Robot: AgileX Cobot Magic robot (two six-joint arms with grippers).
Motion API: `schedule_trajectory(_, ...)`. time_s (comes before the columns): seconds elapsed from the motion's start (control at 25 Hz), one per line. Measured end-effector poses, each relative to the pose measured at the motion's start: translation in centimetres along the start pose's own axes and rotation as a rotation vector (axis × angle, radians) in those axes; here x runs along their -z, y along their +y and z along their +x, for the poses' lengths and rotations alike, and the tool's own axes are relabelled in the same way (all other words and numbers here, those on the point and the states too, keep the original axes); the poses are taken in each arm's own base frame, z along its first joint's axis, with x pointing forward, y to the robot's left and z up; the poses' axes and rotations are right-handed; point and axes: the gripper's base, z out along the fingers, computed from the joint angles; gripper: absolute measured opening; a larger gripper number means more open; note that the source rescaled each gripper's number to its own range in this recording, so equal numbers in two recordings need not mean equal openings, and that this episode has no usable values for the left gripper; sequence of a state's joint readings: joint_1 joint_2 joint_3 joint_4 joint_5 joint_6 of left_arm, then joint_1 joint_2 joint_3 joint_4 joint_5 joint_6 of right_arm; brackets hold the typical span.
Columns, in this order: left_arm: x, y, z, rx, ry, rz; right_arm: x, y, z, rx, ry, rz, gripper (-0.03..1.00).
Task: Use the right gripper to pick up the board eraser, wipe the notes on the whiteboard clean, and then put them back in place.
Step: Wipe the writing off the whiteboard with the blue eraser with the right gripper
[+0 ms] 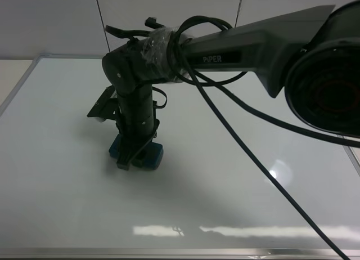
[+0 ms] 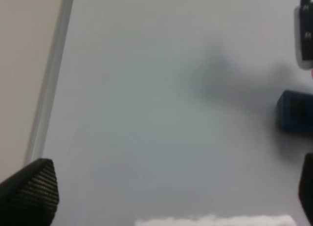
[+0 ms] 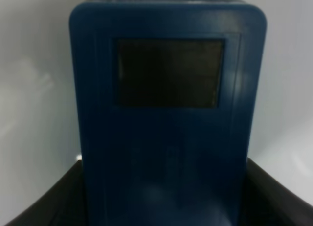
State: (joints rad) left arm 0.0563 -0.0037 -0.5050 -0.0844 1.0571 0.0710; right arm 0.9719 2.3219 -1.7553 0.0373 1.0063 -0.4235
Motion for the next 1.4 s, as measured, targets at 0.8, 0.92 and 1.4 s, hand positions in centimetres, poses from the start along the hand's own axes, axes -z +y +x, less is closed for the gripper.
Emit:
schedule_trajectory(0.8, 0.0, 0.0, 0.0, 0.000, 0.000, 0.000, 0.0, -6.4, 2.0, -0.132, -0.110, 0.055, 0.06)
schedule_trajectory(0.92, 0.0, 0.0, 0.0, 0.000, 0.000, 0.000, 0.2, -8.3, 3.2, -0.179, -0.111, 0.063, 0.06)
schedule_trajectory(1.4, 0.0, 0.0, 0.0, 0.000, 0.000, 0.000, 0.6, -12.8, 6.9, -0.391, -0.068, 0.081, 0.06)
